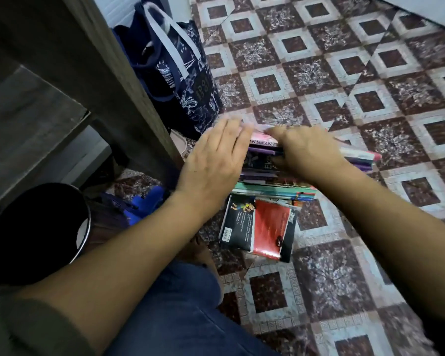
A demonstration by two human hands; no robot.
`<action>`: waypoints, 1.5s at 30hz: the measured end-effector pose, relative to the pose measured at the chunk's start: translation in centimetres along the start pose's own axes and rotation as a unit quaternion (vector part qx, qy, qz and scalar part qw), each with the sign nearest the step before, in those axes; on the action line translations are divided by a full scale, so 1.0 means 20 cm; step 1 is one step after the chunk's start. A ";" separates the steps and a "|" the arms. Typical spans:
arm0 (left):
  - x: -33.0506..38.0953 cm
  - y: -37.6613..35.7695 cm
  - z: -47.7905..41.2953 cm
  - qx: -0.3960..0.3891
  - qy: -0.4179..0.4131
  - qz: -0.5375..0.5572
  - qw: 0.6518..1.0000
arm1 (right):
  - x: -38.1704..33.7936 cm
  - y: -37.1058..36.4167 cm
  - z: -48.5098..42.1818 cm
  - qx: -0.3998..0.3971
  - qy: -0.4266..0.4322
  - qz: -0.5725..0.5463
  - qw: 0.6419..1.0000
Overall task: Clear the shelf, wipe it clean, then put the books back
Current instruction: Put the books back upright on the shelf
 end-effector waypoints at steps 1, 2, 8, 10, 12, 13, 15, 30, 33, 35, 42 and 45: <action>0.01 0.07 -0.03 0.039 0.007 0.020 0.999 | -0.03 0.07 0.08 0.003 0.006 -0.009 1.000; 0.03 0.14 -0.06 0.068 0.006 0.042 0.997 | -0.06 0.13 0.15 -0.006 0.010 -0.025 1.000; 0.05 0.24 0.12 -0.151 -0.010 0.159 0.976 | -0.26 0.14 0.53 -0.121 0.048 -0.108 0.986; 0.02 0.25 0.23 -0.204 0.015 0.179 0.962 | -0.34 0.13 0.64 -0.092 0.059 -0.129 0.986; -0.02 0.33 0.34 -0.183 0.014 0.189 0.965 | -0.43 0.14 0.73 -0.012 0.070 -0.139 0.988; -0.04 0.38 0.36 -0.168 0.002 0.197 0.966 | -0.45 0.13 0.77 0.019 0.064 -0.137 0.988; -0.10 0.53 0.44 -0.120 -0.009 0.193 0.974 | -0.48 0.13 0.80 0.071 0.038 -0.154 0.985; -1.12 1.59 1.42 0.272 0.296 -0.090 0.911 | -1.75 1.18 0.48 0.510 0.294 -0.219 0.778; -1.29 1.49 1.71 0.275 0.371 -0.107 0.881 | -2.11 1.14 0.37 0.485 0.350 -0.199 0.776; -1.39 1.33 1.90 0.233 0.447 -0.088 0.859 | -2.31 1.02 0.27 0.395 0.381 -0.174 0.818; -1.49 0.87 2.30 0.070 0.579 0.116 0.804 | -2.59 0.54 0.17 0.105 0.412 -0.183 0.887; -1.55 0.84 2.29 0.054 0.621 0.140 0.769 | -2.60 0.53 0.11 0.113 0.396 -0.223 0.884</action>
Point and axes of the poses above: each hand's wrist, its own z-axis away from the middle knuckle, its own y-axis out of the back of the hand, x = y × z, the point moved 6 cm from there along -z, towards the middle knuckle
